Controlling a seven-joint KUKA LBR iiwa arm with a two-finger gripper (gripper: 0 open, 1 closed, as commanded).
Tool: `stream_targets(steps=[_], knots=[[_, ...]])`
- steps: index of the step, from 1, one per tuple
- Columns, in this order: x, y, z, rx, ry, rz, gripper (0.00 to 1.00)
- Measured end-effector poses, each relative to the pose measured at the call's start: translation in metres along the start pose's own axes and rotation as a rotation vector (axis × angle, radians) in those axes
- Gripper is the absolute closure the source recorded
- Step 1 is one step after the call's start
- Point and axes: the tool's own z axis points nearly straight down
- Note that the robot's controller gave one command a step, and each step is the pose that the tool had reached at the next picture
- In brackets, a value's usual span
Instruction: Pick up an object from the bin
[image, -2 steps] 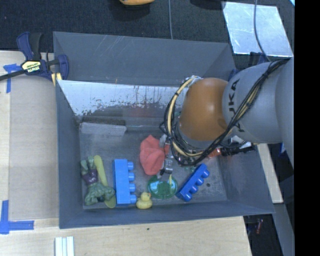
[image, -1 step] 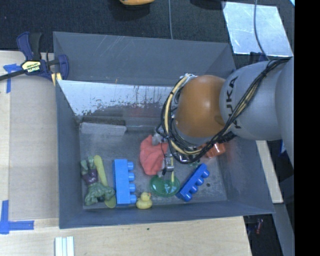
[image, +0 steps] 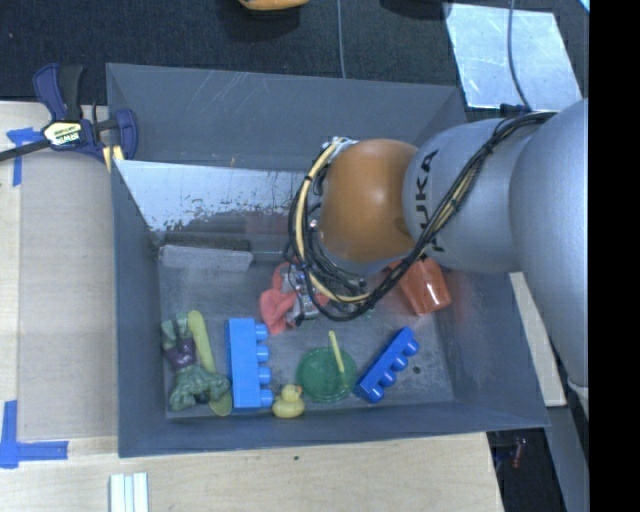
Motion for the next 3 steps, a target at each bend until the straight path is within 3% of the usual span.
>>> stream_targets(steps=[1,2,3], knots=[[0.0,0.0,0.0,0.0,0.0,0.0,1.0],[0.0,-0.009,-0.059,0.0,0.005,-0.023,1.0],[-0.004,0.011,-0.136,-0.001,0.007,-0.002,1.0]])
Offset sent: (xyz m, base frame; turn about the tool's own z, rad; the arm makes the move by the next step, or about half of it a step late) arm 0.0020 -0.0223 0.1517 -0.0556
